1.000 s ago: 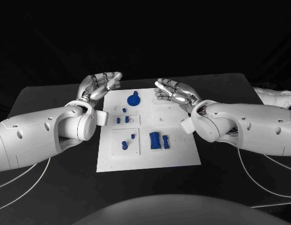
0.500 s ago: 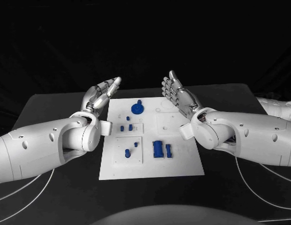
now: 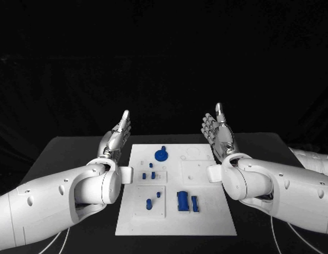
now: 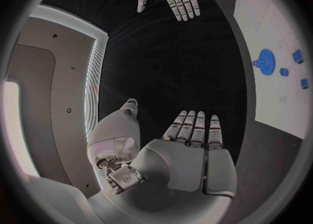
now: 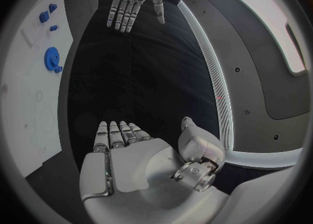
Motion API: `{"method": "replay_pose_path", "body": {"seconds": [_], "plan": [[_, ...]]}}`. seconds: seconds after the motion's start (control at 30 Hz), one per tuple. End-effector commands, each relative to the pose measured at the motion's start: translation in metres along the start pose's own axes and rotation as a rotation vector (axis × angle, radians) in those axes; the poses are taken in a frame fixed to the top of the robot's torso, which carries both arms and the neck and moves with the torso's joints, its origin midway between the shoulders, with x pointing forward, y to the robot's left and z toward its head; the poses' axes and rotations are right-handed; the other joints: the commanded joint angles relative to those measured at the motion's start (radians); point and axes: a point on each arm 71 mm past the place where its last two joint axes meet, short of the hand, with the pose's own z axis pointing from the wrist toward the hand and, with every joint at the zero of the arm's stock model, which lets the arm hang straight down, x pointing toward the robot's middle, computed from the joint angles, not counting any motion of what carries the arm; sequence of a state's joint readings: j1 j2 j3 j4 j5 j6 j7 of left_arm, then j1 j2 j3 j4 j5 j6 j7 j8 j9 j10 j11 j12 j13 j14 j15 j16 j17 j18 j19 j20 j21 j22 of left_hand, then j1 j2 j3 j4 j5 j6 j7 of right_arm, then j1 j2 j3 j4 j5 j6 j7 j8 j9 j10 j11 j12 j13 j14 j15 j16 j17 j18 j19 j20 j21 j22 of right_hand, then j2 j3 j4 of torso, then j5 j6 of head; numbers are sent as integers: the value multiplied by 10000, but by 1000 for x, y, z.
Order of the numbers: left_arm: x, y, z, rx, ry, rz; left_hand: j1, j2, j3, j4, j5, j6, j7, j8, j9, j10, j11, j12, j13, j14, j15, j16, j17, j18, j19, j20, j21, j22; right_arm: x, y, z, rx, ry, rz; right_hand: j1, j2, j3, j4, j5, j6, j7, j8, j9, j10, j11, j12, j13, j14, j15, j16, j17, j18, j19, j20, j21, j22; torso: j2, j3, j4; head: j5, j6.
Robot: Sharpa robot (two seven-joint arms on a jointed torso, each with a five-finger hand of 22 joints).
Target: Assemble the parts on the task board
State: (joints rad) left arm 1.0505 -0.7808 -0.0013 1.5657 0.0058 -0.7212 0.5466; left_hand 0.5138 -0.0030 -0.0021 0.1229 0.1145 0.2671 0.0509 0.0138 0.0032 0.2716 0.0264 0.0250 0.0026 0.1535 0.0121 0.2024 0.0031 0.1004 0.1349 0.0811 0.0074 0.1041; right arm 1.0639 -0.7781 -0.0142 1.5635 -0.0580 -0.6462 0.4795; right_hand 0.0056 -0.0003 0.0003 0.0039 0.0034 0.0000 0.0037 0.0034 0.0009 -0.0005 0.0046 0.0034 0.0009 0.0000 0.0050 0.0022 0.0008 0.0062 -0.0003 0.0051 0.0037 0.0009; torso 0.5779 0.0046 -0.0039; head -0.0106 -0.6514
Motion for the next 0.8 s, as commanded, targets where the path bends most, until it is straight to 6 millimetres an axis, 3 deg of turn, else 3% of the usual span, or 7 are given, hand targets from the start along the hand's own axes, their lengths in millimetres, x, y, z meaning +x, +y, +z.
{"method": "replay_pose_path", "body": {"seconds": [0.03,0.1,0.13,0.17,0.2,0.23,0.8], "plan": [[-1,1,-1,-222,-359,252,-1594,30,21,-385,-355,-826,-509,-138,-32,-837,-264,-250,-26,-470,-121,-624,-31,-1004,-425,-811,-74,-321,-8,-1,-2,-7,-1215,-106,-56,3,-3,-39,-34,0,-37,-34,-9,5,-46,-34,-9,0,-50,-22,-8,-62,3,-51,-37,-9,-271,-37,31,76,376],[-1,1,-1,-222,-359,252,-1890,30,21,-443,-422,-991,-509,-138,-32,-997,-264,-250,-26,-565,-121,-742,-31,-1004,-498,-811,-74,-1041,-8,-1,-2,3,-1300,-93,-56,3,-3,-39,-34,0,-37,-34,-9,5,-46,-34,-9,0,-50,-22,-8,-62,3,-51,-37,-9,-312,-43,36,95,462],[-1,1,-1,-222,-359,252,-2063,30,21,-481,-1145,-1066,-509,-138,-32,-1086,-264,-250,-26,-601,-121,-809,-31,-1004,-547,-811,-74,-1041,-8,-1,-2,4,-1307,-92,-56,3,-3,-39,-34,0,-37,-34,-9,5,-46,-34,-9,0,-50,-22,-8,-62,3,-51,-37,-9,-330,-45,38,103,499],[-1,1,-1,-222,-359,252,-2190,30,21,-511,-1145,-1139,-509,-138,-32,-1154,-264,-250,-26,-648,-121,-864,-31,-1004,-589,-811,-74,-1041,-8,-1,-2,4,-1307,-92,-56,3,-3,-39,-34,0,-37,-34,-9,5,-46,-34,-9,0,-50,-22,-8,-62,3,-51,-37,-9,-336,-46,39,106,511],[-1,1,-1,-222,-359,252,-2304,30,21,-1229,-1145,-1202,-509,-138,-32,-1215,-264,-250,-26,-685,-121,-906,-31,-1004,-623,-811,-74,-1041,-8,-1,-2,4,-1307,-92,-56,3,-3,-39,-34,0,-37,-34,-9,5,-46,-34,-9,0,-50,-22,-8,-62,3,-51,-37,-9,-337,-46,39,106,514],[-1,1,-1,-222,-359,252,-2415,30,21,-1229,-1145,-1262,-509,-138,-32,-1272,-264,-250,-26,-694,-121,-947,-31,-1004,-1349,-811,-74,-1041,-8,-1,-2,4,-1307,-92,-56,3,-3,-39,-34,0,-37,-34,-9,5,-46,-34,-9,0,-50,-22,-8,-62,3,-51,-37,-9,-337,-46,39,106,514],[-1,1,-1,-222,-359,252,-3791,30,21,-1229,-1145,-1954,-509,-138,-32,-1980,-264,-250,-26,-1535,-121,-2024,-31,-1004,-1349,-811,-74,-1041,-8,-1,-2,4,-1307,-92,-56,3,-3,-39,-34,0,-37,-34,-9,5,-46,-34,-9,0,-50,-22,-8,-62,3,-51,-37,-9,-337,-46,39,106,514]]}}
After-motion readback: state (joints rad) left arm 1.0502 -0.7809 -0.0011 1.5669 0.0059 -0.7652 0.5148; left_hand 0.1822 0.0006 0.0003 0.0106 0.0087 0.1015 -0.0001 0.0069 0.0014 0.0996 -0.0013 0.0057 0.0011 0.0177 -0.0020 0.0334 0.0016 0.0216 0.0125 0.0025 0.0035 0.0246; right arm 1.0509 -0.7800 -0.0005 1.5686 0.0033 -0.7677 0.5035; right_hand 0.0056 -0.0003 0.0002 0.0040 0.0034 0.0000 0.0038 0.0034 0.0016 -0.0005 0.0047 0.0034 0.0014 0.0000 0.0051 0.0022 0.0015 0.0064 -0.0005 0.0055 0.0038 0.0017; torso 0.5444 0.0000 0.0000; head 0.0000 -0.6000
